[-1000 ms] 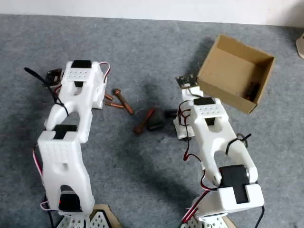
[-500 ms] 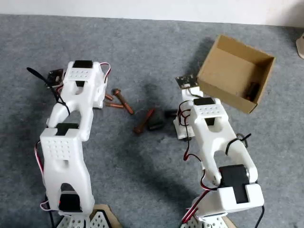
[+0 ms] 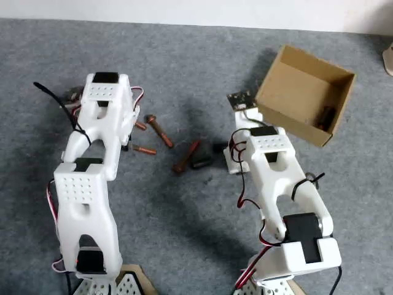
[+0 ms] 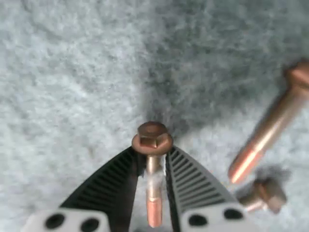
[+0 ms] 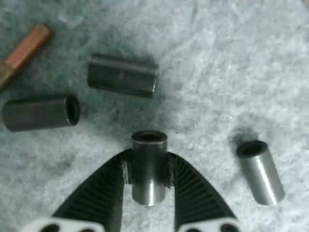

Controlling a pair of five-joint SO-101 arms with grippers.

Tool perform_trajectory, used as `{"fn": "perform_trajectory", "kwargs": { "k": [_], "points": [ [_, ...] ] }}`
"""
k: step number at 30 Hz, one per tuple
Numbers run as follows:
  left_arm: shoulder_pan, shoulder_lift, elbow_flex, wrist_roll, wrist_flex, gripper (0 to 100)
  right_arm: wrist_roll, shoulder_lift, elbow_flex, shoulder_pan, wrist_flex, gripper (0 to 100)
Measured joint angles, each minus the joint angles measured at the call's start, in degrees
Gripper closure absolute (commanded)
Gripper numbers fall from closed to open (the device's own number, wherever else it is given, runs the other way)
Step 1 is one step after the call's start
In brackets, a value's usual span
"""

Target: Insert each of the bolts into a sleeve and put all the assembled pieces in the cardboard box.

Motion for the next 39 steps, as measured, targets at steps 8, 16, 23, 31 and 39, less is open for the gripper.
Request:
{"fn": "perform_trajectory", "kwargs": {
  "k": [8, 16, 23, 31, 39],
  "points": [
    [0.4, 0.0, -5.2, -16.7, 3.6, 99, 0.0, 0.0, 0.0, 0.0, -11.8, 99.5],
    [-1.4, 0.0, -13.5, -18.0, 3.6, 99, 0.0, 0.1, 0.0, 0.0, -23.0, 99.5],
    [-1.2, 0.0, -13.7, -18.5, 4.0, 99, 0.0, 0.1, -4.8, 0.1, -23.7, 99.5],
    [1.7, 0.0, -13.7, -27.5, 3.0, 99, 0.0, 0.1, -11.6, 0.0, -23.7, 99.5],
    [2.4, 0.0, -13.7, -46.3, -1.9, 99, 0.0, 0.1, -12.2, -1.4, -23.7, 99.5]
  ]
}}
